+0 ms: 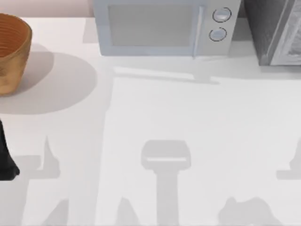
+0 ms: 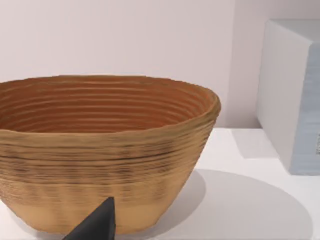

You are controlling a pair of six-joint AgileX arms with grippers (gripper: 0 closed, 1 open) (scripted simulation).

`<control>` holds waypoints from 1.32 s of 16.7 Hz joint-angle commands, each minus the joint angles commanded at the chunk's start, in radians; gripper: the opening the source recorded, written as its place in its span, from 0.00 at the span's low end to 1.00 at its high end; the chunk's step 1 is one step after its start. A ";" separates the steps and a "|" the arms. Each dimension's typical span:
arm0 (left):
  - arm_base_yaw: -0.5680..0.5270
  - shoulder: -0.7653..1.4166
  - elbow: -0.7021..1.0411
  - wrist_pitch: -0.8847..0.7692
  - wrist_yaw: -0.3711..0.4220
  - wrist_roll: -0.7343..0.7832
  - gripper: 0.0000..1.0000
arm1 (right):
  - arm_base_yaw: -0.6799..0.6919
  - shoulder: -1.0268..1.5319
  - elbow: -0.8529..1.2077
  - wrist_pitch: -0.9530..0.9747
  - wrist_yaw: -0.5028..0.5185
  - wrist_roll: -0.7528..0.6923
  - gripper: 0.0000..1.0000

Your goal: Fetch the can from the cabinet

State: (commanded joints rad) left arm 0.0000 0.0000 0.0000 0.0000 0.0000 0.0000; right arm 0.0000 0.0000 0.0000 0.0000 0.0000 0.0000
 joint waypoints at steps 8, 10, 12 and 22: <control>0.000 0.000 0.000 0.000 0.000 0.000 1.00 | -0.042 0.160 0.057 0.137 -0.088 0.005 0.00; 0.000 0.000 0.000 0.000 0.000 0.000 1.00 | -0.074 0.293 0.099 0.244 -0.163 0.008 0.00; 0.000 0.000 0.000 0.000 0.000 0.000 1.00 | -0.111 0.459 0.146 0.373 -0.257 0.011 0.00; 0.000 0.000 0.000 0.000 0.000 0.000 1.00 | -0.324 1.521 0.420 1.148 -0.835 0.035 0.00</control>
State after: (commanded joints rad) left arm 0.0000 0.0000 0.0000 0.0000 0.0000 0.0000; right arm -0.3239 1.5212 0.4205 1.1481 -0.8353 0.0347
